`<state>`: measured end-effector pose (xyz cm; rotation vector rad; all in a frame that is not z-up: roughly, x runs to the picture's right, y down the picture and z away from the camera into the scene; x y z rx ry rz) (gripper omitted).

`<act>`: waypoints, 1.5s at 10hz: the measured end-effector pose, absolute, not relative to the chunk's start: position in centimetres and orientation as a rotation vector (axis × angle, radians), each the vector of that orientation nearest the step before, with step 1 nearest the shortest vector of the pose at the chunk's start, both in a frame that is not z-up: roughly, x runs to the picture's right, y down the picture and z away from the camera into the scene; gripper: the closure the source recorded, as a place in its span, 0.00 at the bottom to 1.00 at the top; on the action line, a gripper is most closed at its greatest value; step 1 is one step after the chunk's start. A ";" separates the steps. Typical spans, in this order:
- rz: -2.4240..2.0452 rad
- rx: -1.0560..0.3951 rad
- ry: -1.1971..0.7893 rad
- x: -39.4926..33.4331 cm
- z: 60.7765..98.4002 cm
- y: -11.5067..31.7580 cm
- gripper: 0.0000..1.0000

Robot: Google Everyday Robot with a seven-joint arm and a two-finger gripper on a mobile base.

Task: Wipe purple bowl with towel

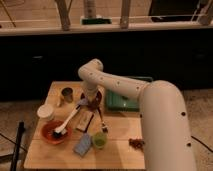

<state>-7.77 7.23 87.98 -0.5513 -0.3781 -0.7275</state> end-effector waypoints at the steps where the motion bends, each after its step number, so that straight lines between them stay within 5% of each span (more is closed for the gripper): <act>1: -0.722 -0.554 -0.368 -6.8 87.7 7.3 1.00; 9: -0.690 -0.493 -0.313 -5.8 90.6 1.4 1.00; 15: -0.809 -0.483 -0.416 -11.8 90.1 3.9 1.00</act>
